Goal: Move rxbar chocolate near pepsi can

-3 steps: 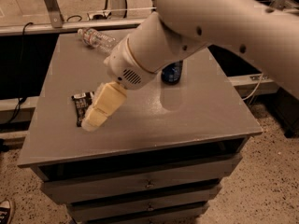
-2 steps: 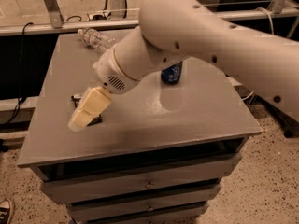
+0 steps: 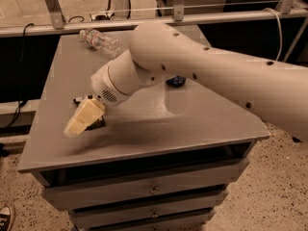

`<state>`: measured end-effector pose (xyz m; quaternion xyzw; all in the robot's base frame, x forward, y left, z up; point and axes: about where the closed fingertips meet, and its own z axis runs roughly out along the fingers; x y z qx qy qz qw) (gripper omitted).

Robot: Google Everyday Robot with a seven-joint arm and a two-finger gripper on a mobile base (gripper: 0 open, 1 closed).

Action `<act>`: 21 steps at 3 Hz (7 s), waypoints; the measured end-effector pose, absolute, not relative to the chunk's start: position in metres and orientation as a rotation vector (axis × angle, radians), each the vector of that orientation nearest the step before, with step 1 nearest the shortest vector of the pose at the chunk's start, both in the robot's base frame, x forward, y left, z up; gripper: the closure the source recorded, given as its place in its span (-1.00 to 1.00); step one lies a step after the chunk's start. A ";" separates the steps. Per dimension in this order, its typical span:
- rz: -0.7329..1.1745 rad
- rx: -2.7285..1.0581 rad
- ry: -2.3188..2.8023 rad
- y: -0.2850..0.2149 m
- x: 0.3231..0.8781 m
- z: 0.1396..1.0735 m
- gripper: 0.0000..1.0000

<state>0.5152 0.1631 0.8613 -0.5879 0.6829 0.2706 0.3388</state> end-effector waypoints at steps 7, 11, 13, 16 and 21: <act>0.697 -1.392 1.911 0.177 0.524 0.824 1.00; 0.582 -1.486 1.612 0.069 0.505 0.958 1.00; 0.550 -1.542 1.590 0.051 0.505 0.954 1.00; 0.539 -1.657 1.477 -0.021 0.517 0.914 1.00; 0.689 -2.053 1.302 -0.020 0.580 0.892 0.17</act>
Offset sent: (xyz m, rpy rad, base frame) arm 0.0132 0.0141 -0.0429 0.0022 0.0805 -0.1388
